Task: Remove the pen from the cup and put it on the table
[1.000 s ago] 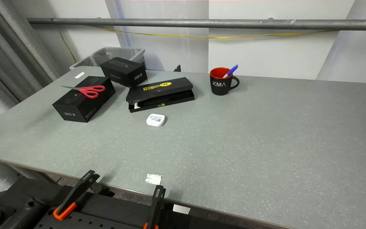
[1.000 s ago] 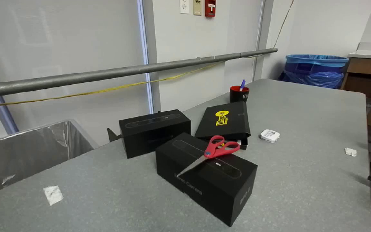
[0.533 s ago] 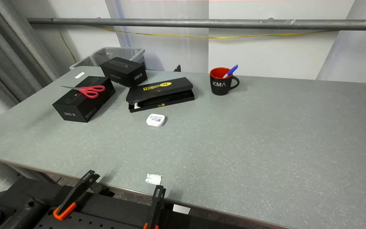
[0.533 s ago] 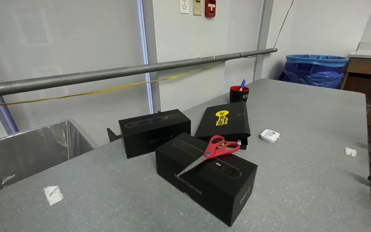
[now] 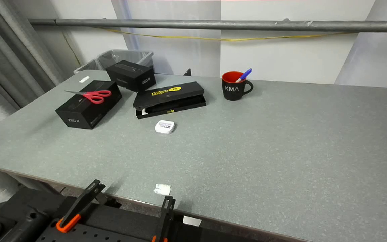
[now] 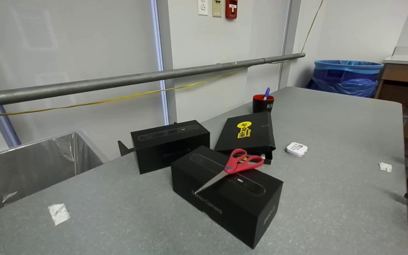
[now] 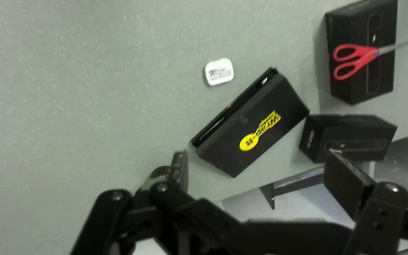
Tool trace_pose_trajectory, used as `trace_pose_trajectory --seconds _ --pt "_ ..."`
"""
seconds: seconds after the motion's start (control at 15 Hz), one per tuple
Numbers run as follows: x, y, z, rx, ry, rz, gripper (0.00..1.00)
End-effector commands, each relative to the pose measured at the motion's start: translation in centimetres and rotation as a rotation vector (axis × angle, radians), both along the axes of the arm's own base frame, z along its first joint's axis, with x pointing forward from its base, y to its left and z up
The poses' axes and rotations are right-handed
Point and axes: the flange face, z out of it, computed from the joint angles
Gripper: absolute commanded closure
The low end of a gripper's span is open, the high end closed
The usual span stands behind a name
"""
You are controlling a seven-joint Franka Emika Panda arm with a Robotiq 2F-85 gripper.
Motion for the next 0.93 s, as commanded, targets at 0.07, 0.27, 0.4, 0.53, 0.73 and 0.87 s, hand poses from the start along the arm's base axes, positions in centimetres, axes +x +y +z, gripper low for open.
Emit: trace_pose_trajectory --seconds 0.07,0.27,0.4,0.53,0.73,0.87 --pt "7.4 -7.9 -0.5 -0.001 -0.023 -0.187 0.0" --pt "6.2 -8.2 -1.0 0.019 -0.01 -0.163 0.02" --pt "7.2 -9.2 -1.6 0.023 0.008 -0.169 0.02" --pt "7.1 -8.5 -1.6 0.022 0.009 -0.16 0.02" --pt "6.8 -8.4 -1.2 0.021 -0.001 -0.158 0.02" --pt "9.1 -7.9 -2.6 -0.004 -0.02 -0.19 0.0"
